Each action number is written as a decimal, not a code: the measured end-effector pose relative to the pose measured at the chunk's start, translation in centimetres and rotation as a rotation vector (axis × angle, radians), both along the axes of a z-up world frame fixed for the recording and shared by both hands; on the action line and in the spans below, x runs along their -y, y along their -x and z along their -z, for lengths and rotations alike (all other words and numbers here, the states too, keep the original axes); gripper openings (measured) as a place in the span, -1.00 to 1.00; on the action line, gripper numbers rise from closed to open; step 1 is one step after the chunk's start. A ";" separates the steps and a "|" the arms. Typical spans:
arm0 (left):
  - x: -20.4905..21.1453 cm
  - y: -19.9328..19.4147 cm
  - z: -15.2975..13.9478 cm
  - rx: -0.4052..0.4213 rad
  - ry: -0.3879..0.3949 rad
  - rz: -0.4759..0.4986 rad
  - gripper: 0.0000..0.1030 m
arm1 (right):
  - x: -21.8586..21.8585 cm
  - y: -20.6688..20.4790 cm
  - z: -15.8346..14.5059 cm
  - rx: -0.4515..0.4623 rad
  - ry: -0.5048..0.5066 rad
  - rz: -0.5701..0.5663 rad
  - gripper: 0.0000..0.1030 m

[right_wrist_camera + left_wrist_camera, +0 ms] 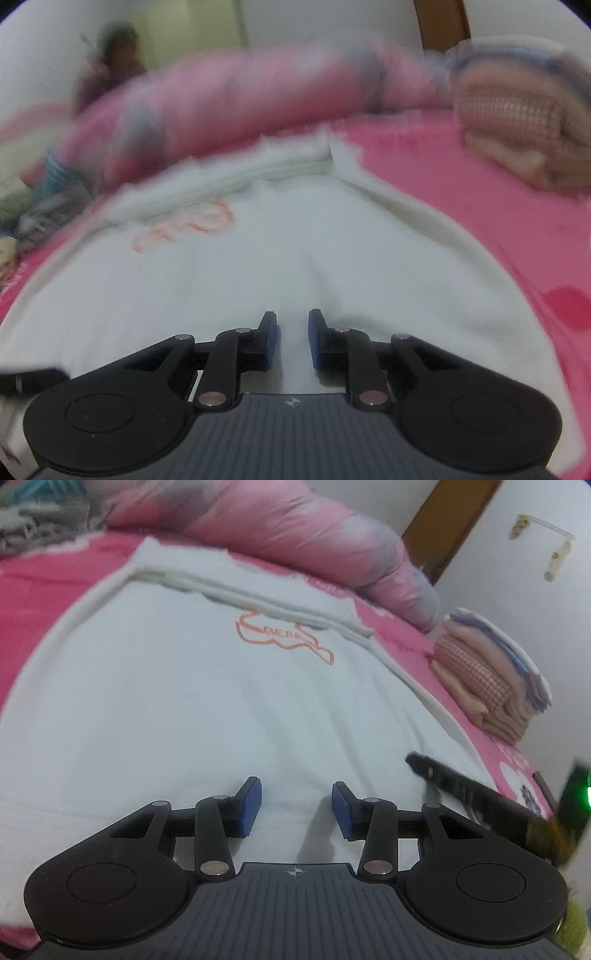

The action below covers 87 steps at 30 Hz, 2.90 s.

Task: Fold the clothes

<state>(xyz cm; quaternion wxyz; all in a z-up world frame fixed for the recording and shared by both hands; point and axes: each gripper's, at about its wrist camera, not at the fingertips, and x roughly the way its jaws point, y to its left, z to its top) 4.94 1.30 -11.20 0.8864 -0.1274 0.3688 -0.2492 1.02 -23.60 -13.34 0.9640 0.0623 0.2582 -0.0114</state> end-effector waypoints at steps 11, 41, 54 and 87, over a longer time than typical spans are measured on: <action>2.4 1.0 -5.6 0.094 -0.163 0.033 -0.18 | 3.6 6.1 -3.7 0.207 -0.193 -0.057 -0.60; 10.7 -3.7 -3.8 0.139 -0.411 0.101 -0.15 | 13.5 2.4 0.8 0.220 -0.576 0.122 -0.58; 25.8 -21.6 -0.3 0.116 -0.536 0.097 -0.12 | 14.2 2.6 1.2 0.198 -0.590 0.151 -0.50; 0.2 -1.3 -0.9 0.080 -0.437 -0.170 -0.09 | 11.0 3.4 -2.3 0.174 -0.280 0.167 -0.45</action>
